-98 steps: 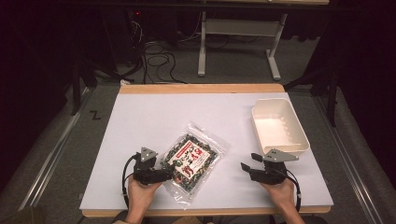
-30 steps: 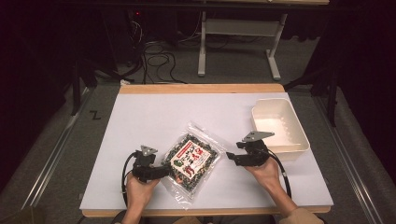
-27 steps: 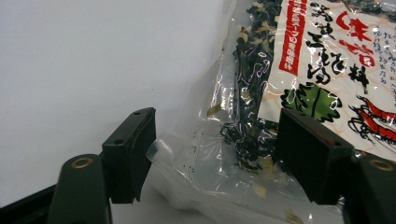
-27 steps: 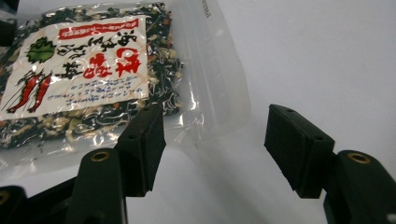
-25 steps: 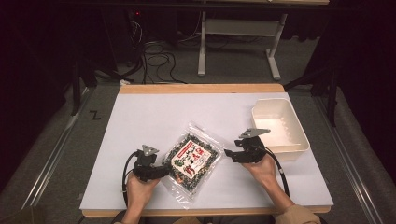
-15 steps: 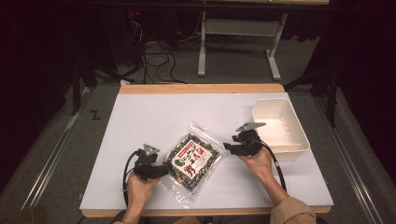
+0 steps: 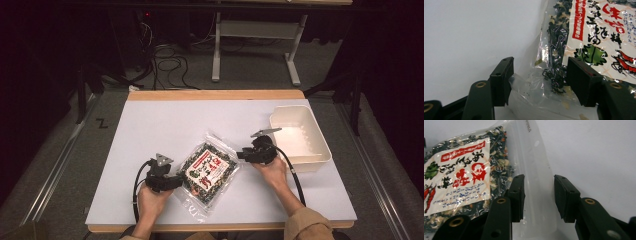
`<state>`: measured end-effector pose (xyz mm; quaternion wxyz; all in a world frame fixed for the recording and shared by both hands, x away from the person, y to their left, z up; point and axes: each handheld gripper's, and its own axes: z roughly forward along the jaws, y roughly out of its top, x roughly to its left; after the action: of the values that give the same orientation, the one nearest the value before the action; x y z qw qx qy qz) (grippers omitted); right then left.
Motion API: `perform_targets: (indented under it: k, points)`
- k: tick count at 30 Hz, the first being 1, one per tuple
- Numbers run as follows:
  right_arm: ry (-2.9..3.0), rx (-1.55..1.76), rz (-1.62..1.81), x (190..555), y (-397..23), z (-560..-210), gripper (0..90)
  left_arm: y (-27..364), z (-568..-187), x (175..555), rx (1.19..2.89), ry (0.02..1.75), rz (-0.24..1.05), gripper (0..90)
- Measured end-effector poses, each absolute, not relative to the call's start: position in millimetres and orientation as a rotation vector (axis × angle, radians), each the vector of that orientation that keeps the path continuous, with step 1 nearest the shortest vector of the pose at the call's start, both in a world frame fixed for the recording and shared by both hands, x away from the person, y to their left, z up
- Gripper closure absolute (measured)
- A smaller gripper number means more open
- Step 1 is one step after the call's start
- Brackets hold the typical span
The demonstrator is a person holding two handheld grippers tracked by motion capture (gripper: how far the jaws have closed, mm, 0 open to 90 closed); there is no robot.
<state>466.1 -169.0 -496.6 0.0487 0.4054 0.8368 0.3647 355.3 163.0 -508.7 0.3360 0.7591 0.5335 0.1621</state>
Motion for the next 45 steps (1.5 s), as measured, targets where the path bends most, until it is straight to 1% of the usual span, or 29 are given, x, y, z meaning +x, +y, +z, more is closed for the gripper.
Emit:
perform_targets:
  k: [5,9,10,11,12,21,25,26,28,32,36,39,45]
  points:
    - [2.570,1.250,1.141,466.2,-167.0,-498.6,67.8,161.9,-509.3,354.9,1.981,1.381,0.425,41.2]
    - [2.581,1.261,1.165,466.2,-168.1,-496.9,75.2,162.0,-509.8,354.9,1.976,1.380,0.423,41.4]
    - [2.587,1.267,1.183,466.8,-169.7,-496.6,78.2,161.8,-510.1,354.9,1.976,1.378,0.424,41.4]
    - [2.587,1.267,1.183,466.8,-169.7,-496.6,78.2,161.8,-510.1,354.9,1.976,1.378,0.424,41.5]
    - [2.610,1.270,1.190,466.1,-170.3,-495.9,81.1,161.7,-510.2,354.9,1.975,1.378,0.424,41.7]
    - [2.642,1.211,1.141,462.5,-164.2,-496.3,81.4,161.2,-511.2,355.5,1.971,1.376,0.428,43.0]
    - [2.649,1.189,1.124,462.8,-163.9,-495.4,85.0,161.3,-511.3,355.6,1.970,1.375,0.426,43.0]
    - [2.637,1.203,1.123,463.2,-165.1,-493.9,89.3,161.3,-511.3,355.9,1.972,1.376,0.422,42.6]
    - [2.643,1.207,1.116,463.7,-165.7,-492.8,89.7,161.4,-511.4,356.3,1.971,1.378,0.420,42.3]
    - [2.636,1.145,1.075,459.7,-163.5,-486.9,90.0,160.2,-510.9,356.1,1.970,1.388,0.435,38.6]
    - [2.609,1.128,1.139,455.9,-169.6,-476.1,90.0,160.7,-508.3,355.8,1.957,1.384,0.429,32.0]
    - [2.594,1.105,1.138,454.2,-173.1,-468.4,90.0,159.2,-508.6,356.3,1.959,1.387,0.433,28.7]
    - [2.566,1.075,1.154,448.8,-179.8,-452.2,90.0,159.9,-503.7,352.7,1.924,1.357,0.450,25.5]
